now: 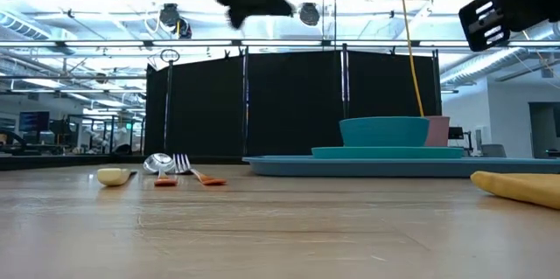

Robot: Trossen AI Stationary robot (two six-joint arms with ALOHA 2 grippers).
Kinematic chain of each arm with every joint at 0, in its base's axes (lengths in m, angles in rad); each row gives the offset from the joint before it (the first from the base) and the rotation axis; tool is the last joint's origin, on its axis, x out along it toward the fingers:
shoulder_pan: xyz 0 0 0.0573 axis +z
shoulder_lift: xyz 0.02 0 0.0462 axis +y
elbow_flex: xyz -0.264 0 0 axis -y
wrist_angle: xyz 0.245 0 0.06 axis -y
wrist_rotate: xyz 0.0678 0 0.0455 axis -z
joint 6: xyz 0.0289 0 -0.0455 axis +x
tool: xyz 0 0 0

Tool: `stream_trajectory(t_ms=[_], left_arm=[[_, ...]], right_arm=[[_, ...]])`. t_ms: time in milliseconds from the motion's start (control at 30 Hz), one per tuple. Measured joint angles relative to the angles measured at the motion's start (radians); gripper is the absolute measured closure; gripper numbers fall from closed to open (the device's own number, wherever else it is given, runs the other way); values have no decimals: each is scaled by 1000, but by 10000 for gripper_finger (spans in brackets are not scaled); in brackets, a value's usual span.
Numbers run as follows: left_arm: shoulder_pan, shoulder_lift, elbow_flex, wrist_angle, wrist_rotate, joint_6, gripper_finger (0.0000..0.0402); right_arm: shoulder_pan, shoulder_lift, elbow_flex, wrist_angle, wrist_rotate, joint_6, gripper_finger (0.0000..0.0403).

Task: Set up tray
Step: Put the orange napkin onto the blue tray

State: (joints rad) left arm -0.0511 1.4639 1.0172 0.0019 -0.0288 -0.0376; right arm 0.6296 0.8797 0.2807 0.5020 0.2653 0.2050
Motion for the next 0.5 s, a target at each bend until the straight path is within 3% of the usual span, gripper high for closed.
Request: stream_trajectory(t_ms=[233,500], left_arm=[[-86,-229,-360,311,-118,-38,390],[-201,-303,-538,483,-130,-63,391]], right_arm=[[-7,35,80,-114,11,6,360],[-51,143,247,-414,-12,122,360]])
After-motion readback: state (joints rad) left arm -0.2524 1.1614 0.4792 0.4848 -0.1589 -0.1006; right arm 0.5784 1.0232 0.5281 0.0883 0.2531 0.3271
